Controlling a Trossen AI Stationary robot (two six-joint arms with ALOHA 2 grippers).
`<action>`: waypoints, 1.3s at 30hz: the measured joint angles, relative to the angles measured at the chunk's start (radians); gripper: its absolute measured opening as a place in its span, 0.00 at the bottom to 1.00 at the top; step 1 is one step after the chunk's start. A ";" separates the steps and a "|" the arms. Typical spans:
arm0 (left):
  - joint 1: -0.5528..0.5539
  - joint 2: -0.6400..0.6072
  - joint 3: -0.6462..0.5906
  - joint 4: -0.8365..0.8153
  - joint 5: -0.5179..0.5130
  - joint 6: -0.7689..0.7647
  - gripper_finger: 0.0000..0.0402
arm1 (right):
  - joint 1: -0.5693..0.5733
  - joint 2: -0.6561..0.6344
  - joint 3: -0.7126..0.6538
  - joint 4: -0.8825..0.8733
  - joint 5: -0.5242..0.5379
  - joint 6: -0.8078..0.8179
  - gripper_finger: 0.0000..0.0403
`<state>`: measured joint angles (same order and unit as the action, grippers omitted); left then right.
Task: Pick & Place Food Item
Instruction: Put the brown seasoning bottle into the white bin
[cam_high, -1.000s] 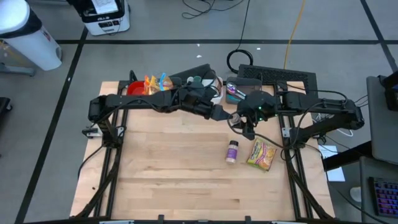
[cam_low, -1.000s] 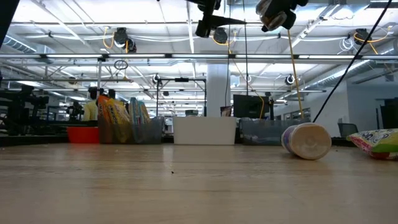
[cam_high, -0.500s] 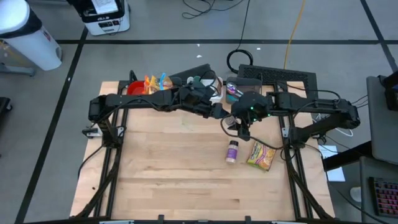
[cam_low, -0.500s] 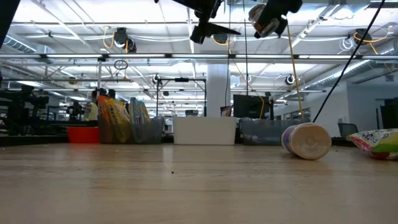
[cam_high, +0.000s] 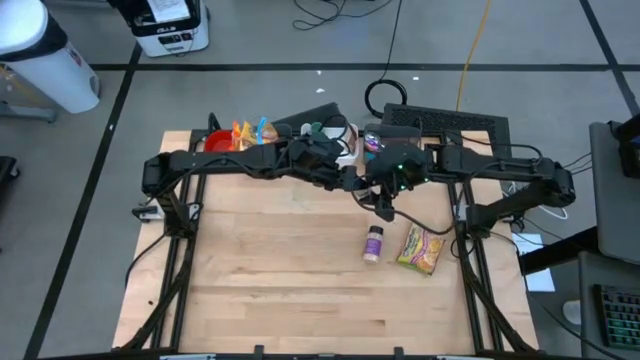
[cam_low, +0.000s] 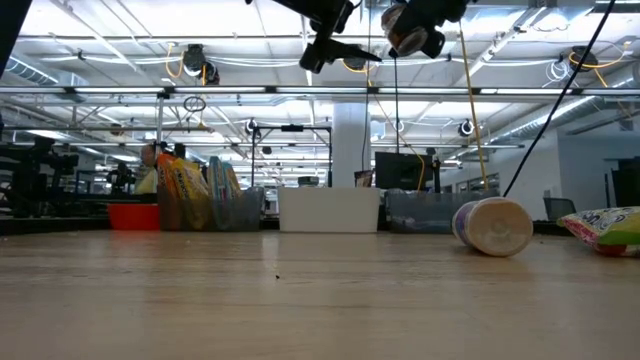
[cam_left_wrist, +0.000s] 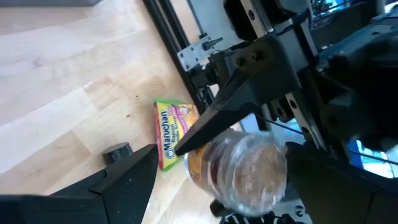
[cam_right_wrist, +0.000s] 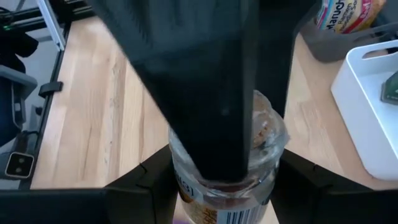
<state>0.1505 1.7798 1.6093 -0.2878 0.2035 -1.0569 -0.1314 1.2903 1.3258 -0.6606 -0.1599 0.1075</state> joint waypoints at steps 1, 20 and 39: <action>0.002 0.000 0.000 -0.004 -0.002 0.000 0.88 | 0.000 0.005 0.000 0.008 -0.002 0.000 0.46; -0.002 0.001 0.000 0.002 0.017 -0.053 0.74 | -0.008 0.021 0.000 0.005 0.002 -0.019 0.46; 0.000 0.002 -0.001 0.021 0.061 -0.045 0.45 | -0.017 0.022 0.001 -0.009 -0.006 -0.028 0.46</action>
<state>0.1509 1.7813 1.6081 -0.2667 0.2650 -1.1022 -0.1486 1.3125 1.3266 -0.6693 -0.1660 0.0792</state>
